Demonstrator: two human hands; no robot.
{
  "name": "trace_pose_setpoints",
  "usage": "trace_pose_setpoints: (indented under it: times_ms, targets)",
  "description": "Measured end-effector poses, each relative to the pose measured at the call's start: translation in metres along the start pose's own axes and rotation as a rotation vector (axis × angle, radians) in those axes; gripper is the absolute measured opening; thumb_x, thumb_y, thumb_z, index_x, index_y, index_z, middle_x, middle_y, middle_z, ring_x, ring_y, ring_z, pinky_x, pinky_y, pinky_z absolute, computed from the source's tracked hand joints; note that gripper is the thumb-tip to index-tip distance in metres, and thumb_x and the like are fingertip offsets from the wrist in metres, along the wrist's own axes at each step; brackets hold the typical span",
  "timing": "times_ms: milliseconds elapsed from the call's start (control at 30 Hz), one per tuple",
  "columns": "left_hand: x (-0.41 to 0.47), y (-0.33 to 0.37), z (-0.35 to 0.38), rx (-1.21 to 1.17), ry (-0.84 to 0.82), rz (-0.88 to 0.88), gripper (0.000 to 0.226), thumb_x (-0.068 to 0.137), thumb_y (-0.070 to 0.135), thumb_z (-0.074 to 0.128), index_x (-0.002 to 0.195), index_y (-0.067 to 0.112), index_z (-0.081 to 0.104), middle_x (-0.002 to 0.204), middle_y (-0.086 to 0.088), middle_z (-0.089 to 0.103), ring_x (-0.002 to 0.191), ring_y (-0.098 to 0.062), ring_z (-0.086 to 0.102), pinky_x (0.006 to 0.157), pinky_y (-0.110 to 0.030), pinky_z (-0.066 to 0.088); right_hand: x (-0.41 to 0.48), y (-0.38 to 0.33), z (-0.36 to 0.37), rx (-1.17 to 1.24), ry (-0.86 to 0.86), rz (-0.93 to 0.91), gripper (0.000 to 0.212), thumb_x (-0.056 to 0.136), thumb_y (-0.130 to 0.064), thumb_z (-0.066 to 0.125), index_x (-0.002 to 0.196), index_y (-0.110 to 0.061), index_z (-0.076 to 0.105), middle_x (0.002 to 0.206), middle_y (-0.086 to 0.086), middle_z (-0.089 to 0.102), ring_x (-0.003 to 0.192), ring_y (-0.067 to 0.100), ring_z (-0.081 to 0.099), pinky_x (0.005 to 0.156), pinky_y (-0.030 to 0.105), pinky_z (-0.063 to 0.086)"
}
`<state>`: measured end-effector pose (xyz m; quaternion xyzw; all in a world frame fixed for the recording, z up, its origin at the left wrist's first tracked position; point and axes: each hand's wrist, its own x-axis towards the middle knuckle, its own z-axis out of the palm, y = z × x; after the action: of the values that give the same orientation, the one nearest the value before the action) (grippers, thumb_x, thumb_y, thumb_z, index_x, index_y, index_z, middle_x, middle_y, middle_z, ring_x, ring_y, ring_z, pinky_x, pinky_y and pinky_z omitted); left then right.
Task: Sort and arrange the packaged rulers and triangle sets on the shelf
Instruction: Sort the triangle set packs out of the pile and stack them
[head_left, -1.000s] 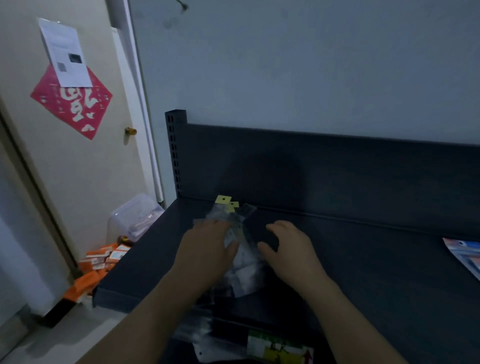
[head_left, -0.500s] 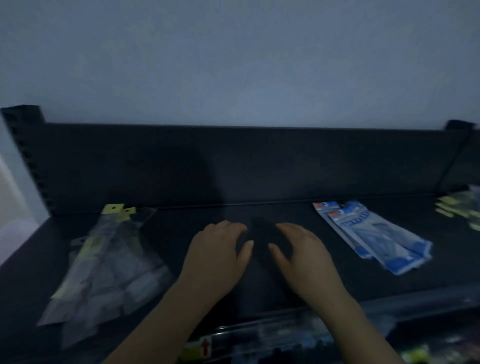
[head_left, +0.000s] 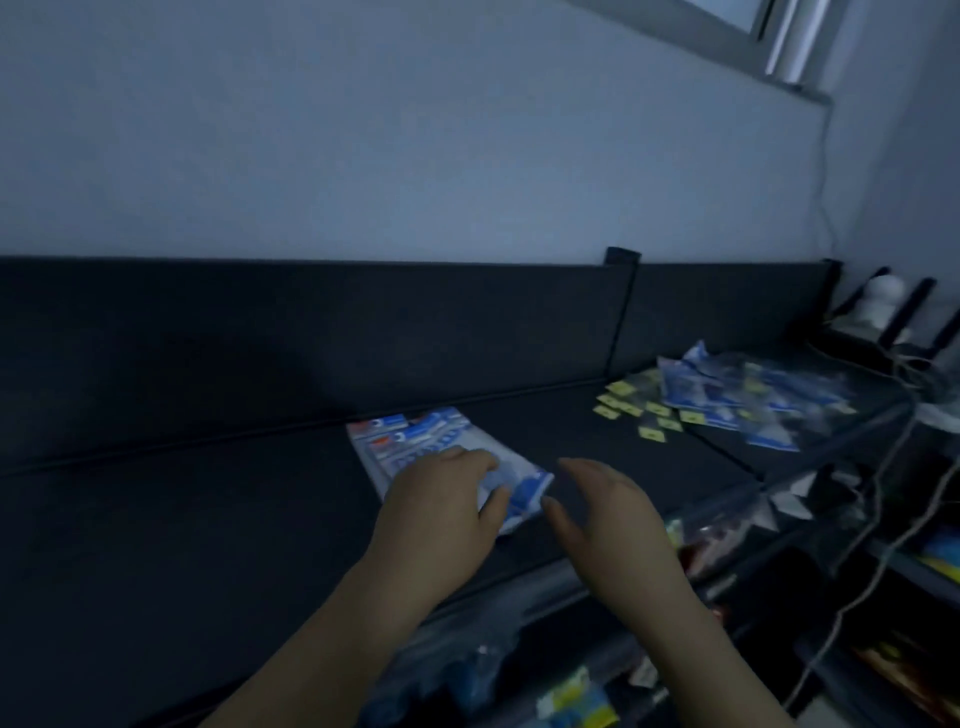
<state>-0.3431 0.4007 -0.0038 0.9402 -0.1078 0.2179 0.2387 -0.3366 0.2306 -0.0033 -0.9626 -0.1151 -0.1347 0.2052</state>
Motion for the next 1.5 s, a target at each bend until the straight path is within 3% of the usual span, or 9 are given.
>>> trace_pose_setpoints:
  times_ms: [267, 700, 833, 1100, 1200, 1267, 1333, 1400, 1500]
  targets:
    - [0.086, 0.090, 0.093, -0.032, -0.087, 0.082, 0.037, 0.097, 0.041, 0.042, 0.129, 0.027, 0.054, 0.118, 0.009, 0.059, 0.107, -0.010, 0.053, 0.088, -0.028, 0.045, 0.033, 0.137, -0.043, -0.057, 0.020, 0.109, 0.052, 0.095, -0.042, 0.049, 0.141, -0.019, 0.041, 0.143, -0.004, 0.045, 0.130, 0.010, 0.042, 0.113, 0.033, 0.031]
    - [0.243, 0.139, 0.193, -0.038, -0.232, 0.087, 0.029, 0.095, 0.038, 0.048, 0.109, 0.017, 0.061, 0.109, 0.002, 0.064, 0.097, -0.016, 0.059, 0.082, -0.038, 0.051, 0.133, 0.269, -0.057, -0.025, 0.076, 0.265, 0.041, 0.094, -0.036, 0.054, 0.131, -0.019, 0.052, 0.131, 0.000, 0.056, 0.119, 0.017, 0.051, 0.100, 0.031, 0.041]
    - [0.284, 0.154, 0.228, -0.082, -0.293, 0.059, 0.028, 0.094, 0.037, 0.050, 0.111, 0.016, 0.061, 0.109, -0.001, 0.065, 0.097, -0.017, 0.060, 0.081, -0.037, 0.052, 0.158, 0.314, -0.061, -0.023, 0.059, 0.331, 0.048, 0.095, -0.037, 0.053, 0.138, -0.018, 0.046, 0.140, 0.001, 0.050, 0.125, 0.018, 0.048, 0.104, 0.031, 0.038]
    - [0.355, 0.174, 0.309, -0.110, -0.373, -0.149, 0.031, 0.094, 0.035, 0.051, 0.070, 0.021, 0.038, 0.073, 0.000, 0.046, 0.062, -0.013, 0.042, 0.052, -0.027, 0.032, 0.214, 0.406, -0.068, 0.037, 0.008, 0.384, 0.050, 0.095, -0.036, 0.053, 0.140, -0.015, 0.045, 0.142, 0.004, 0.048, 0.122, 0.020, 0.051, 0.097, 0.029, 0.041]
    - [0.381, 0.184, 0.338, -0.112, -0.374, -0.229, 0.024, 0.093, 0.039, 0.053, 0.089, 0.015, 0.051, 0.096, -0.007, 0.058, 0.075, -0.017, 0.051, 0.060, -0.026, 0.039, 0.238, 0.446, -0.070, 0.050, -0.051, 0.405, 0.049, 0.097, -0.033, 0.050, 0.141, -0.014, 0.044, 0.142, 0.007, 0.048, 0.120, 0.023, 0.052, 0.094, 0.030, 0.043]
    - [0.395, 0.192, 0.356, -0.123, -0.375, -0.287, 0.036, 0.089, 0.043, 0.058, 0.106, 0.013, 0.056, 0.109, -0.007, 0.060, 0.089, -0.020, 0.056, 0.074, -0.027, 0.047, 0.251, 0.470, -0.070, 0.047, -0.078, 0.376, 0.047, 0.098, -0.032, 0.048, 0.140, -0.012, 0.044, 0.143, 0.008, 0.047, 0.121, 0.024, 0.052, 0.095, 0.030, 0.042]
    - [0.405, 0.198, 0.368, -0.103, -0.370, -0.340, 0.045, 0.080, 0.047, 0.068, 0.107, 0.014, 0.054, 0.109, -0.006, 0.057, 0.094, -0.022, 0.057, 0.082, -0.030, 0.050, 0.263, 0.489, -0.069, 0.034, -0.105, 0.313, 0.042, 0.098, -0.030, 0.047, 0.135, -0.010, 0.049, 0.137, 0.009, 0.051, 0.117, 0.026, 0.053, 0.094, 0.032, 0.044]
    - [0.412, 0.201, 0.379, -0.119, -0.367, -0.395, 0.058, 0.069, 0.044, 0.078, 0.111, 0.011, 0.055, 0.115, -0.009, 0.056, 0.100, -0.024, 0.058, 0.081, -0.030, 0.049, 0.270, 0.502, -0.067, 0.013, -0.136, 0.250, 0.034, 0.098, -0.028, 0.047, 0.122, -0.007, 0.057, 0.126, 0.011, 0.054, 0.111, 0.028, 0.054, 0.091, 0.036, 0.045]
    - [0.421, 0.200, 0.390, -0.221, -0.383, -0.429, 0.042, 0.068, 0.027, 0.083, 0.098, 0.006, 0.061, 0.108, -0.011, 0.065, 0.093, -0.020, 0.062, 0.067, -0.024, 0.045, 0.276, 0.518, -0.065, -0.013, -0.144, 0.170, 0.034, 0.097, -0.029, 0.048, 0.119, -0.005, 0.059, 0.127, 0.012, 0.051, 0.115, 0.026, 0.048, 0.094, 0.034, 0.039]
